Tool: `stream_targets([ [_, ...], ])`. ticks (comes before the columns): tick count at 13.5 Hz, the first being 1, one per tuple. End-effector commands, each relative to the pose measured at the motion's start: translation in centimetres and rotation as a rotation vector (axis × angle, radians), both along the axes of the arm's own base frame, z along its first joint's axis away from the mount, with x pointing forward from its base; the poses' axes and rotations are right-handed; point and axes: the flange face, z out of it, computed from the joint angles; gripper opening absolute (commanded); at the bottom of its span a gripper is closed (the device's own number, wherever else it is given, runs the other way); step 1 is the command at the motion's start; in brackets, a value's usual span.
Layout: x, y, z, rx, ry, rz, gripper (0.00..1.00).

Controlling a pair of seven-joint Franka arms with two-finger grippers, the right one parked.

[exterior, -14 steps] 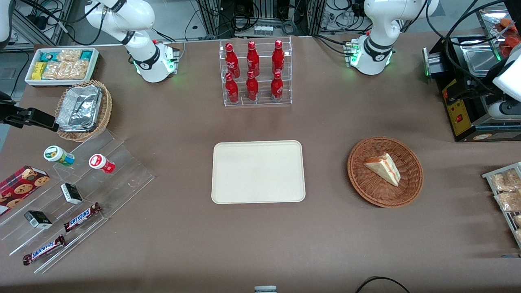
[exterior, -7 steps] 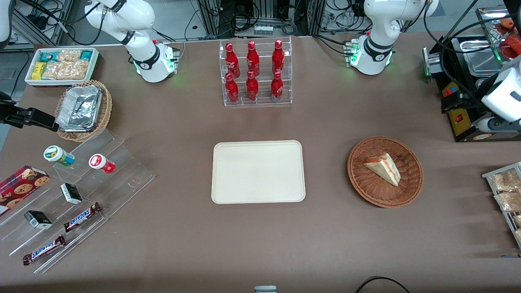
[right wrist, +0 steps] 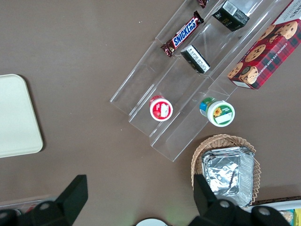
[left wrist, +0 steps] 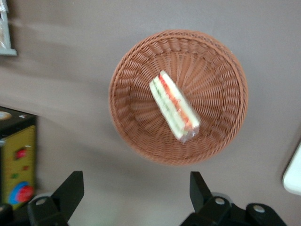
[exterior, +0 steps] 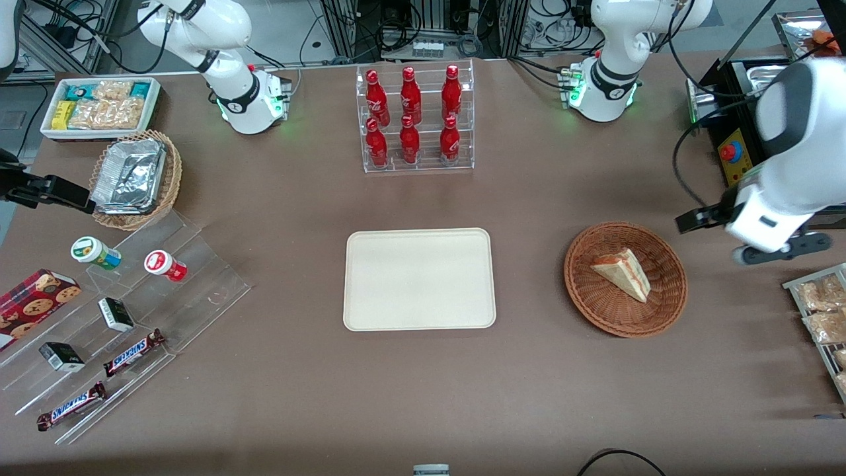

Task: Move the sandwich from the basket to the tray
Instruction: 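Move the left gripper from rest toward the wicker basket, then lower the left gripper into the basket and grasp the wrapped sandwich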

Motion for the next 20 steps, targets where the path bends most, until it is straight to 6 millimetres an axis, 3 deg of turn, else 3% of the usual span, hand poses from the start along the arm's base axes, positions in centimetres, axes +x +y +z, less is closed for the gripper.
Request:
stream_targets([
  [1,-2.4,-2.1,-4.7,0.016,-0.087,0.164,0.99],
  [5,-4.3,-3.2,-10.7,-0.013,-0.186,0.326,0.99],
  [10,-5.2,-3.1,-15.3,-0.033,-0.226,0.385,0.99],
  [19,-4.3,-3.3,-20.1,-0.063,-0.265,0.439,0.98],
  [20,-4.2,-3.4,-20.5,-0.065,-0.271,0.461,0.87],
])
